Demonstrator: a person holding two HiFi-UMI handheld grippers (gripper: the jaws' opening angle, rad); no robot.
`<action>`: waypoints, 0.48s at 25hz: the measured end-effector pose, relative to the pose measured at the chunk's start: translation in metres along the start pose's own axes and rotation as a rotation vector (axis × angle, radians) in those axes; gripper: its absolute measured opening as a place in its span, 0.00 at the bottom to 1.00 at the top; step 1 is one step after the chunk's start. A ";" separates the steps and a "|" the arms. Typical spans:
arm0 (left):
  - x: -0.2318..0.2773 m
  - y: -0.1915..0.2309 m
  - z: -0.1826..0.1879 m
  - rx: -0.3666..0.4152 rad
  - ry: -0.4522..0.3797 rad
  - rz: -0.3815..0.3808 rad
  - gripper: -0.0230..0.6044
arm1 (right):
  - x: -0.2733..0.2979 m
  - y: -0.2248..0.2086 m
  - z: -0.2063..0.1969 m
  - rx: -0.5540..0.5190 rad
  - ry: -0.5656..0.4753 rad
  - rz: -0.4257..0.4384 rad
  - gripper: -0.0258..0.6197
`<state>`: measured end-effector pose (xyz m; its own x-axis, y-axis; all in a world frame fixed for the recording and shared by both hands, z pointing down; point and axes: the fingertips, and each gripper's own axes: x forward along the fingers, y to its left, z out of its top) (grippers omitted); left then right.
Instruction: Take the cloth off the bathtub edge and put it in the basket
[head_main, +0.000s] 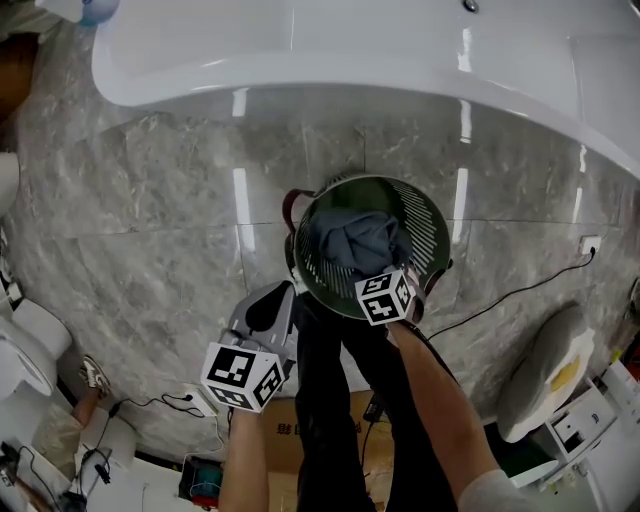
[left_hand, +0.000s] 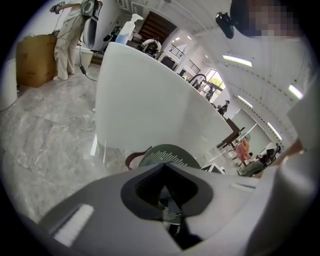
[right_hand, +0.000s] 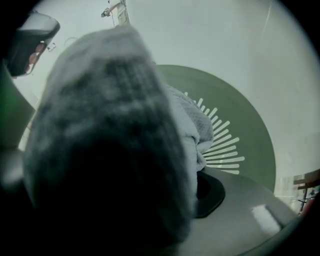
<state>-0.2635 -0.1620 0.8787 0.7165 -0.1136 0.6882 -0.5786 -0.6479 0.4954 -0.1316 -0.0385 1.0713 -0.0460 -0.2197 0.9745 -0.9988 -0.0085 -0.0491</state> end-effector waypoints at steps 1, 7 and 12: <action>-0.001 0.000 -0.001 -0.001 -0.003 -0.001 0.13 | 0.003 -0.001 -0.002 0.007 0.008 -0.005 0.41; 0.007 -0.003 -0.007 0.000 -0.020 -0.015 0.13 | 0.020 -0.009 0.000 0.023 0.015 -0.013 0.44; 0.012 -0.003 -0.008 0.004 -0.026 -0.011 0.13 | 0.024 -0.014 0.004 -0.022 -0.003 -0.015 0.52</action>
<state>-0.2564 -0.1551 0.8894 0.7330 -0.1258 0.6685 -0.5689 -0.6520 0.5012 -0.1187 -0.0476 1.0946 -0.0306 -0.2224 0.9745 -0.9995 0.0098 -0.0292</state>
